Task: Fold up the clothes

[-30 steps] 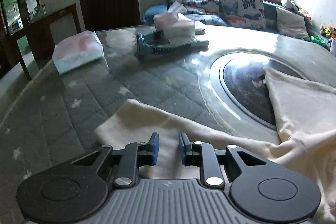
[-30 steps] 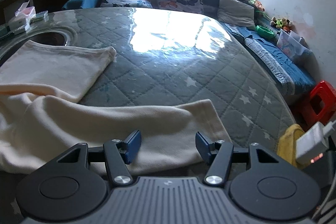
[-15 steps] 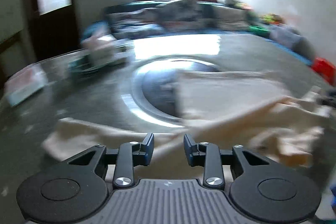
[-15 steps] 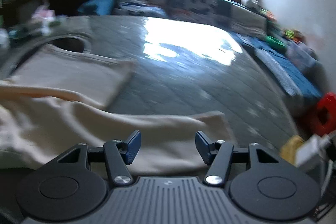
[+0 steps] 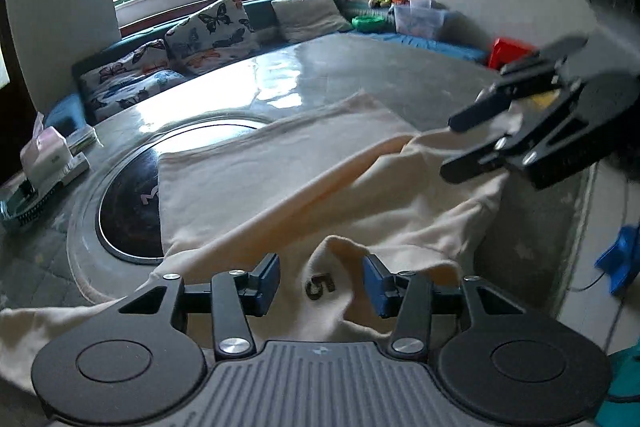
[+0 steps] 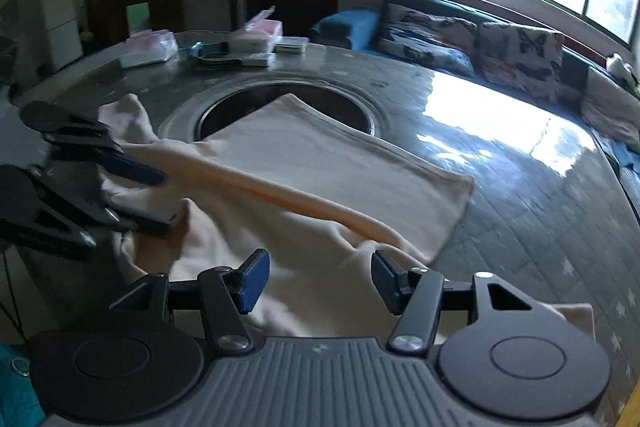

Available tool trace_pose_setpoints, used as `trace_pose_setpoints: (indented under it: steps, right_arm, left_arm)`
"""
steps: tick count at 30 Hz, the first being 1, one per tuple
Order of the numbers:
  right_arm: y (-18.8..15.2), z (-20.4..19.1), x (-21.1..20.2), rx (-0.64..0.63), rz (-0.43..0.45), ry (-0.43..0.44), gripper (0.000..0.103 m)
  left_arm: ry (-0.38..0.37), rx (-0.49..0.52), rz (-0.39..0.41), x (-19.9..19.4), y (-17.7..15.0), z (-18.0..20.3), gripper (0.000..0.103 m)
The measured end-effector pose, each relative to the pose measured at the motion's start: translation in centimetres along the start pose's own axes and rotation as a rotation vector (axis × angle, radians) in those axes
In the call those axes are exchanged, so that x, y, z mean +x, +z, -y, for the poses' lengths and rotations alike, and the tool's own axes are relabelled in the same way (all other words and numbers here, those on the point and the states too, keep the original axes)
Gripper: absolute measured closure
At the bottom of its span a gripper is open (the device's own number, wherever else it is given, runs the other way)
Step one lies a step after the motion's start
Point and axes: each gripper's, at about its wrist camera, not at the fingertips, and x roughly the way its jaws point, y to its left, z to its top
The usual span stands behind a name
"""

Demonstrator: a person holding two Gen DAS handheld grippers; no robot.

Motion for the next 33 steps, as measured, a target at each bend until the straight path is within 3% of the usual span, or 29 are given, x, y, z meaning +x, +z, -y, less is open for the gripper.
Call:
trace_pose_setpoints:
  steps: [1, 2, 4, 5, 14, 25, 29, 33]
  right_arm:
    - [0.0, 0.0, 0.0, -0.003, -0.002, 0.002, 0.046]
    - [0.0, -0.1, 0.1, -0.006, -0.005, 0.003, 0.046]
    - [0.0, 0.0, 0.1, -0.01, -0.011, 0.003, 0.046]
    - [-0.1, 0.0, 0.0, -0.011, -0.013, 0.002, 0.046]
    - [-0.3, 0.5, -0.6, -0.024, -0.013, -0.011, 0.046]
    - [-2.4, -2.0, 1.4, -0.091, -0.126, 0.072, 0.047]
    - [-3.5, -2.3, 1.0, -0.115, -0.178, 0.083, 0.048]
    - [-2.8, -1.2, 0.2, -0.088, -0.154, 0.07, 0.048]
  left_arm:
    - [0.0, 0.013, -0.004, 0.4, -0.1, 0.2, 0.066]
    - [0.0, 0.026, -0.007, 0.8, -0.1, 0.4, 0.082]
    - [-0.001, 0.051, -0.014, 1.6, -0.2, 0.9, 0.095]
    - [-0.003, 0.056, -0.011, 1.3, -0.4, 0.8, 0.097]
    - [-0.162, 0.126, 0.075, -4.8, -1.3, 1.4, 0.097]
    - [-0.201, 0.133, 0.011, -4.1, -2.3, 0.7, 0.093]
    - [-0.17, 0.047, 0.045, -4.3, -0.9, -1.7, 0.092]
    - [-0.041, -0.053, 0.038, -2.9, 0.7, -4.8, 0.088]
